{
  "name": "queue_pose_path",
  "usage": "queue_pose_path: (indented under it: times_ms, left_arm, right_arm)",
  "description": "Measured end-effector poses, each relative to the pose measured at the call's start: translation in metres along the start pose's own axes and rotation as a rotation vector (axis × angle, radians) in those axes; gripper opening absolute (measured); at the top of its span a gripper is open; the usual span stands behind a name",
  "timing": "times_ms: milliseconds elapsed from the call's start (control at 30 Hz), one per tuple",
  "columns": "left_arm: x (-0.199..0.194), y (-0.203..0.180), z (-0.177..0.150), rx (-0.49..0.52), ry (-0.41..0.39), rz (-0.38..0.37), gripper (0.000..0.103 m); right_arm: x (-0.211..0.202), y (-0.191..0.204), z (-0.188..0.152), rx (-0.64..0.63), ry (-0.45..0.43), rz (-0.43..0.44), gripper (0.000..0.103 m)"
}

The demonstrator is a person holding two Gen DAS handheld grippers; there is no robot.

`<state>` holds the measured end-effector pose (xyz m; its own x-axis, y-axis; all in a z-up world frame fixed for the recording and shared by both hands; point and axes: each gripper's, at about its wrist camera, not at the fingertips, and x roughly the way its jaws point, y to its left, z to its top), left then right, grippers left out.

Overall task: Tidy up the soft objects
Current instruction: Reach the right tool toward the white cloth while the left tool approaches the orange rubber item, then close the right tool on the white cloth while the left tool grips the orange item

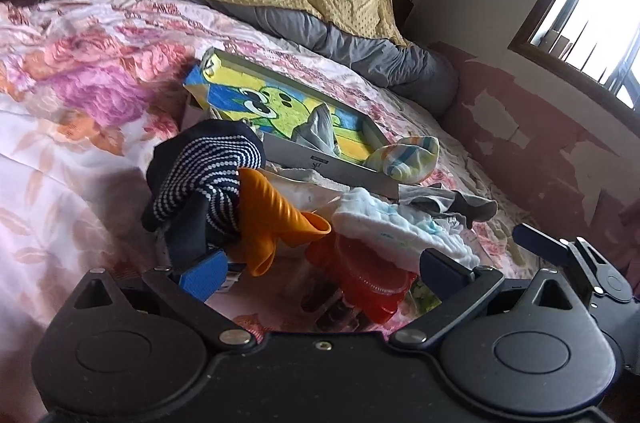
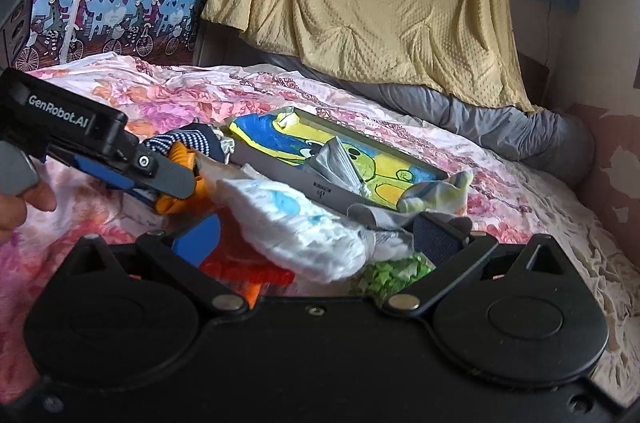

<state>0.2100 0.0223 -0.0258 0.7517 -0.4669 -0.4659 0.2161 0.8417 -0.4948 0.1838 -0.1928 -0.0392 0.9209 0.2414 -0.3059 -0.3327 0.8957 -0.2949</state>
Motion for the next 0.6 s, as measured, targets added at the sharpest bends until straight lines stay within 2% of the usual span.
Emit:
queue_pose_path:
  times_ms: [200,467,600]
  left_arm:
    - [0.016,0.009,0.006,-0.043,0.030,-0.004,0.101]
    - [0.023,0.021,0.011,-0.111,0.032,-0.016,0.096]
    - [0.025,0.024,0.013,-0.123,0.033,-0.023,0.089]
  right_arm:
    - [0.012,-0.001,0.000,-0.018,-0.001,0.011,0.102]
    - [0.022,0.010,0.004,-0.060,0.003,0.040,0.087]
    - [0.024,0.010,0.004,-0.049,0.014,0.046,0.086]
